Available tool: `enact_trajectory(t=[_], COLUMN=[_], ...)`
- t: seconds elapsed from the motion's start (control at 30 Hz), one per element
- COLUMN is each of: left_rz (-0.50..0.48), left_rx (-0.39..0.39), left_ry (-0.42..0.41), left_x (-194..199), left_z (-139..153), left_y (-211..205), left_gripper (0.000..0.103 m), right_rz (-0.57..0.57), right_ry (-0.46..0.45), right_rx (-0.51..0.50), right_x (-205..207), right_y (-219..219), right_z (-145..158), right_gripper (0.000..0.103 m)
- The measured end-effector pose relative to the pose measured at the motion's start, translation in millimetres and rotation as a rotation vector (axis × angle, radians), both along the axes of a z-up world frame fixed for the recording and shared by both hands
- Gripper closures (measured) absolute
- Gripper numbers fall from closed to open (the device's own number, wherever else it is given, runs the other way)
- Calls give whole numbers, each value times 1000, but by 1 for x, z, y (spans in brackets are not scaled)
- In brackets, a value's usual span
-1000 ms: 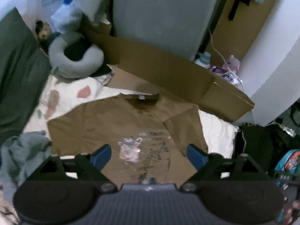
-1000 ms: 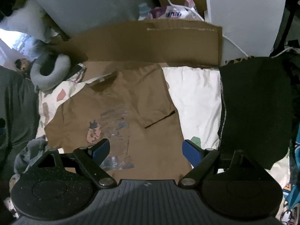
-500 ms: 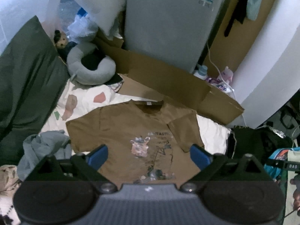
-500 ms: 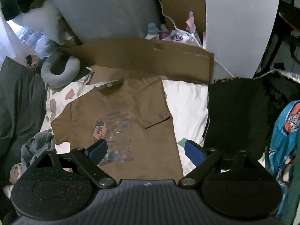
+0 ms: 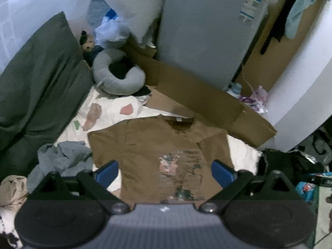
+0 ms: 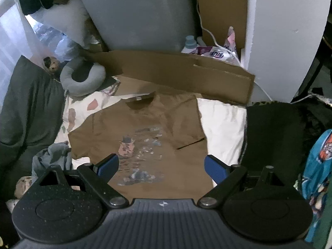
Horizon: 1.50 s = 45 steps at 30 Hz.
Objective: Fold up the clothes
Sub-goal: 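Raise both open grippers above the brown shirt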
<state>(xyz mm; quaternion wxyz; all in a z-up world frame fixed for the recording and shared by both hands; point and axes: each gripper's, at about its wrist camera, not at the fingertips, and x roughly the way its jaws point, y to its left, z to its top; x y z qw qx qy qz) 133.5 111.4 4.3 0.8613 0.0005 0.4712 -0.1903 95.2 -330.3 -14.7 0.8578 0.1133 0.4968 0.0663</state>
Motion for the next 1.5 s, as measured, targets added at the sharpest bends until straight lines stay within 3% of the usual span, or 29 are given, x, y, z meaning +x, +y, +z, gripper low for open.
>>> enact_trajectory(t=[0.4,0.73,1.4,1.5], left_rz=[70,136,142,156], left_rx=[-30,15,26,20], left_ry=[7,43,32,45], left_x=[22,50,69,70], left_z=[-48,-95,-178,-194], left_y=[36,63,41,40], left_gripper=[5,5,5,5], right_rz=[85,85,122,159], right_ry=[7,47,89,88], right_rx=[0,19,57,16], right_x=[21,57,101,105], right_y=[57,82,131,140], right_z=[-24,-68,-158,-171], right_gripper=[10,10,10,10])
